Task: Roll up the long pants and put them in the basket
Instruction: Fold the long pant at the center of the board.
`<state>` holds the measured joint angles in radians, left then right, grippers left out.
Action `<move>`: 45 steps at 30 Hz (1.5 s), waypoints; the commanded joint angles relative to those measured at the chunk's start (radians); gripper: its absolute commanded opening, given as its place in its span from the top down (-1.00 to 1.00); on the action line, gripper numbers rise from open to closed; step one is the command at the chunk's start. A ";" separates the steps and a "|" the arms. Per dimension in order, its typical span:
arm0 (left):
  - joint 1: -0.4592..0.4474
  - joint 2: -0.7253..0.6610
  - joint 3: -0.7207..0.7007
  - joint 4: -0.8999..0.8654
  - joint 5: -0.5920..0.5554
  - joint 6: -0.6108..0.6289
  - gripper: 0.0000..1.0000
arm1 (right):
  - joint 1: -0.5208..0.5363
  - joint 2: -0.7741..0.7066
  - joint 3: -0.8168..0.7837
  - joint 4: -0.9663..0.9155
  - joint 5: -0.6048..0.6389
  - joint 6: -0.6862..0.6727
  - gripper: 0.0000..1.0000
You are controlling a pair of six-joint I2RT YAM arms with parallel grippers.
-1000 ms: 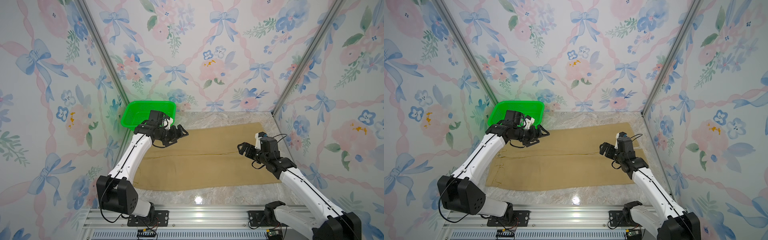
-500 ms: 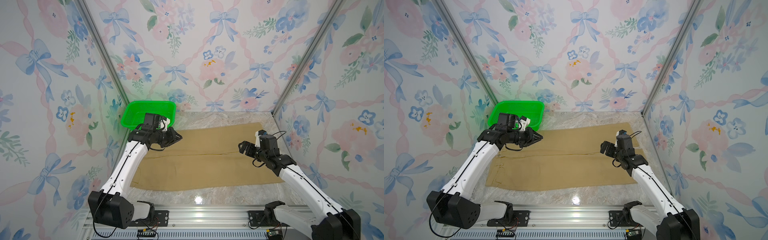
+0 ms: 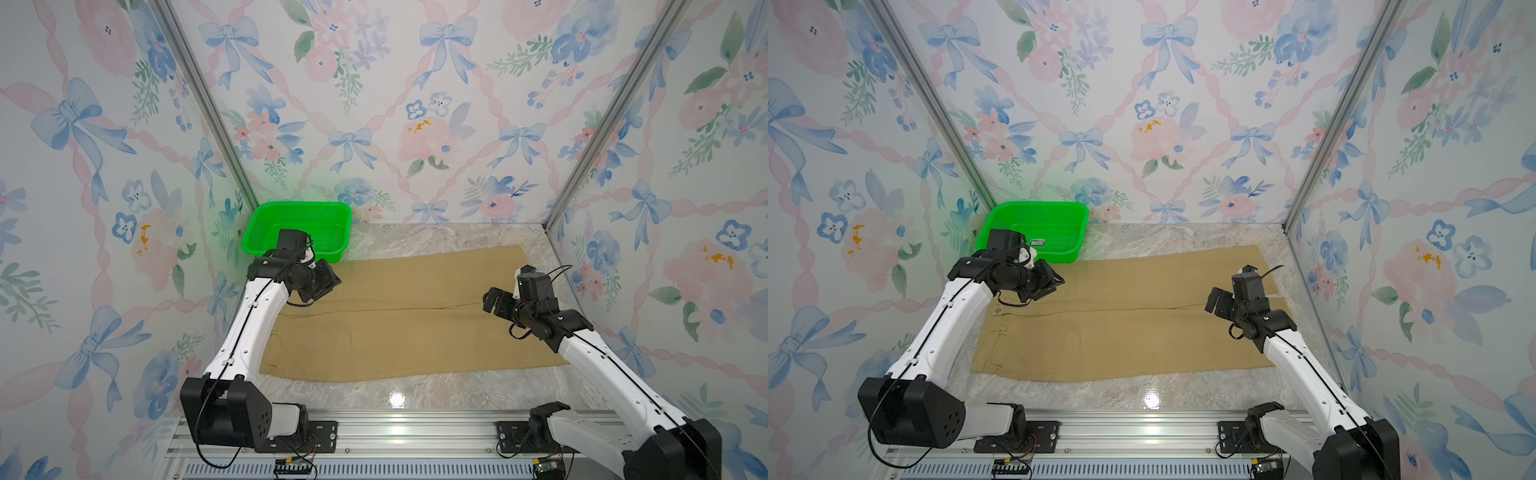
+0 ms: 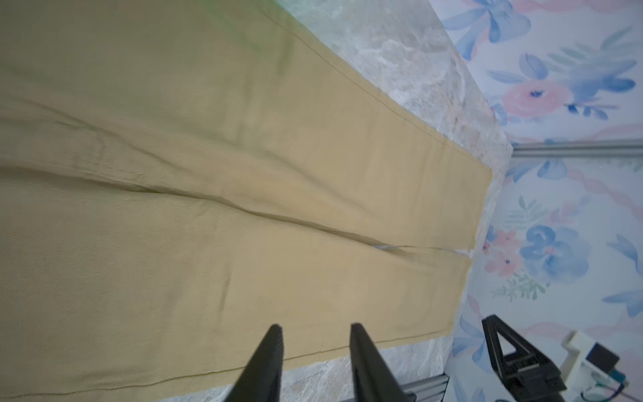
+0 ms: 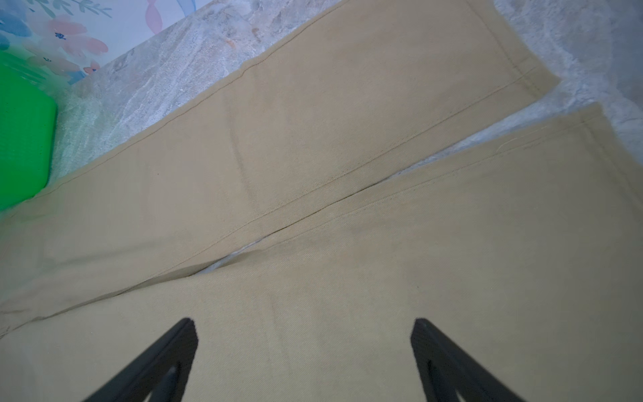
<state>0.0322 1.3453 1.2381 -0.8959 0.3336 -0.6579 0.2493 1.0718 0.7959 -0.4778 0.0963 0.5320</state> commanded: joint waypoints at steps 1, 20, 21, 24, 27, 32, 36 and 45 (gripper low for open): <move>0.198 -0.089 -0.186 -0.032 -0.096 -0.171 -0.98 | -0.022 -0.001 0.013 -0.073 0.048 0.007 -1.00; 0.620 0.015 -0.380 -0.004 -0.239 -0.030 -0.70 | -0.027 0.033 0.048 -0.117 0.042 0.000 -1.00; 0.624 0.028 -0.375 -0.006 -0.263 -0.027 -0.69 | -0.027 0.035 0.051 -0.116 0.041 0.003 -1.00; 0.643 0.063 -0.384 0.024 -0.276 -0.022 -0.69 | -0.027 0.042 0.053 -0.117 0.040 0.005 -1.00; 0.644 0.121 -0.389 0.064 -0.276 -0.026 -0.57 | -0.026 0.048 0.052 -0.112 0.037 0.010 -1.00; 0.644 0.187 -0.406 0.104 -0.277 -0.034 0.81 | -0.025 0.061 0.060 -0.110 0.037 0.013 -1.00; 0.644 0.212 -0.409 0.105 -0.272 -0.031 0.88 | -0.025 0.064 0.058 -0.100 0.039 0.016 -1.00; 0.644 0.030 -0.441 0.145 -0.024 -0.004 1.00 | -0.026 0.062 0.028 -0.077 0.039 0.018 -1.00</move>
<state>0.6735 1.5089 0.8131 -0.7712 0.1429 -0.6880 0.2298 1.1282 0.8223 -0.5640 0.1284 0.5400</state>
